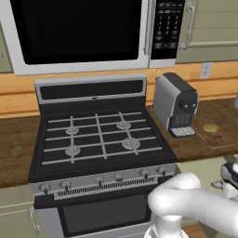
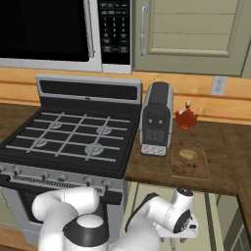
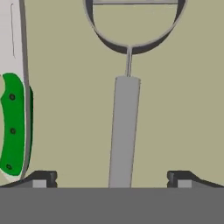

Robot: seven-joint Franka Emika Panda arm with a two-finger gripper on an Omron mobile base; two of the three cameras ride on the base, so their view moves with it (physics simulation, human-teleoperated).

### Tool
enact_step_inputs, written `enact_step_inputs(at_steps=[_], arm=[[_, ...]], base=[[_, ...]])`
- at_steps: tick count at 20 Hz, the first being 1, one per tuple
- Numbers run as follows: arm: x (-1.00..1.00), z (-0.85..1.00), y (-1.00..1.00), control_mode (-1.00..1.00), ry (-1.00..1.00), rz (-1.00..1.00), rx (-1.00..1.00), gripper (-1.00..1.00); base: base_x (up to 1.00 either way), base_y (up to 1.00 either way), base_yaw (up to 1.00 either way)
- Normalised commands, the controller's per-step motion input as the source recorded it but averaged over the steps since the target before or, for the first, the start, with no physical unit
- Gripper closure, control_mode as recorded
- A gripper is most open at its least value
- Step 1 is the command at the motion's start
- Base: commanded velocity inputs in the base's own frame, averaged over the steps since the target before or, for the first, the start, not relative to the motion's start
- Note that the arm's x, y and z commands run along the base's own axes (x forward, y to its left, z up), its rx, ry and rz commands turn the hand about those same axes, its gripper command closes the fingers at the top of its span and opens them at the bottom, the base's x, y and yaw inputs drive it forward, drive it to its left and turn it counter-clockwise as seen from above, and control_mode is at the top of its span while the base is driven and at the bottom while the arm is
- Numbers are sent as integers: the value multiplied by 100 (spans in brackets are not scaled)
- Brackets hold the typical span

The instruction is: Place the appropriate cutting tool for cutting the potato skin on the cutting board.

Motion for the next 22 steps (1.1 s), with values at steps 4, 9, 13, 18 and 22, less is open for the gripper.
enact_step_inputs(at_steps=[4, 9, 13, 18, 22], arm=[[20, -31, 0, -100, -2, 0, 0, -100], [12, -34, 0, -100, 0, 0, 0, -100], [-6, -19, 2, -100, -4, 0, 0, 100], [-35, 0, 26, -100, -6, 0, 0, 100], [-57, 46, 15, -100, -5, 3, 0, 100]], base=[[0, 0, 0], [0, 0, 0], [0, 0, 0], [0, 0, 0], [0, 0, 0]])
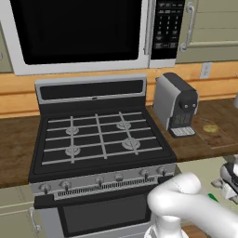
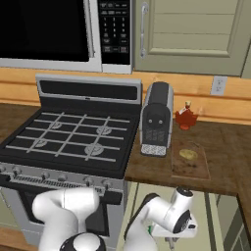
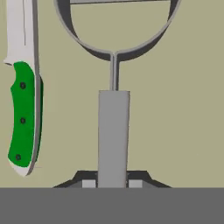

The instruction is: Place the appropriate cutting tool for cutting the potato skin on the cutting board.

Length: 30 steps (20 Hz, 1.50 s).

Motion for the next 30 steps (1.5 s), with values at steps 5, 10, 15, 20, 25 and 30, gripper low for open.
enact_step_inputs(at_steps=[5, 10, 15, 20, 25, 30], arm=[[-60, 94, 3, -100, -7, 8, -1, 100], [-43, 100, 0, -100, -15, 3, 0, 100], [-13, 100, -1, -100, -20, 0, 0, 100], [30, 84, -27, -100, -2, -3, 0, 100], [73, 42, -57, -100, 5, -2, 2, 100], [78, 19, -53, -100, 2, 0, 12, 100]], base=[[0, 0, 0], [0, 0, 0], [0, 0, 0], [0, 0, 0], [0, 0, 0], [0, 0, 0]])
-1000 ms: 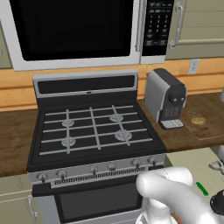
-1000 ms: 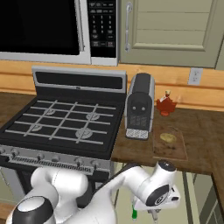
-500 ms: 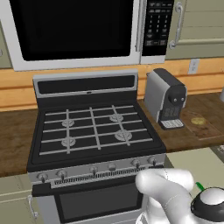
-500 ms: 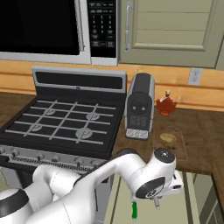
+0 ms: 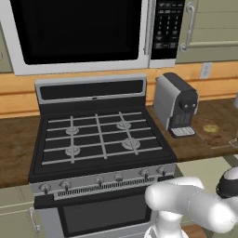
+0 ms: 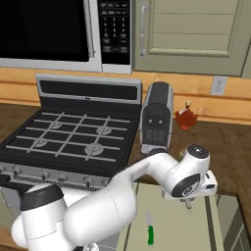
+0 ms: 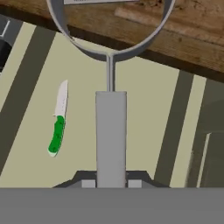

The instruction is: Place the appropriate cutting tool for cutting the potato skin on the cutting board.

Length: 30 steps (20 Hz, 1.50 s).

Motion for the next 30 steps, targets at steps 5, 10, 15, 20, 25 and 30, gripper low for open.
enact_step_inputs(at_steps=[5, 10, 15, 20, 25, 30], arm=[[75, 4, -36, -100, 1, 0, 15, 100], [79, 3, -20, -100, 2, 0, 12, 100], [71, -8, -1, -100, 0, 0, 2, 100], [66, -44, 0, -100, 0, 0, 0, 100], [46, -68, 1, -100, 0, 0, -2, 100], [32, -32, 5, -100, 0, -3, -3, 100]], base=[[0, 0, 0], [0, 0, 0], [0, 0, 0], [0, 0, 0], [0, 0, 0], [0, 0, 0]])
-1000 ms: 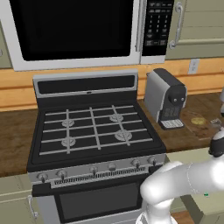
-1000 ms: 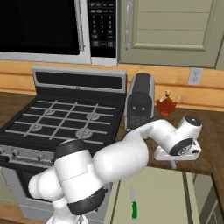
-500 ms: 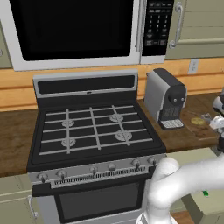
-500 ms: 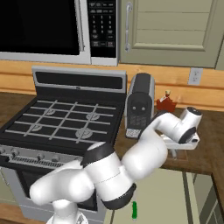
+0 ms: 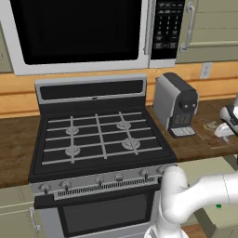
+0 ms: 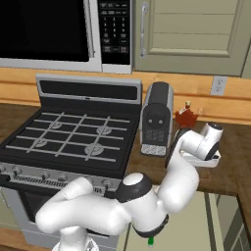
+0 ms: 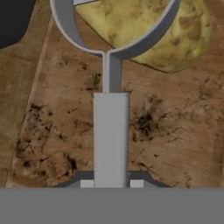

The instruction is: Place the appropriate cutting tool for cutting the potato skin on the cutting board.

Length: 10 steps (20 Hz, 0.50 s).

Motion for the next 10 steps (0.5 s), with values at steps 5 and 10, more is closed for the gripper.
enact_step_inputs(at_steps=[5, 10], arm=[[11, -42, 22, -100, 0, -3, -11, 100], [1, -49, 34, -100, 1, -1, -10, -100]], base=[[0, 0, 0], [0, 0, 0]])
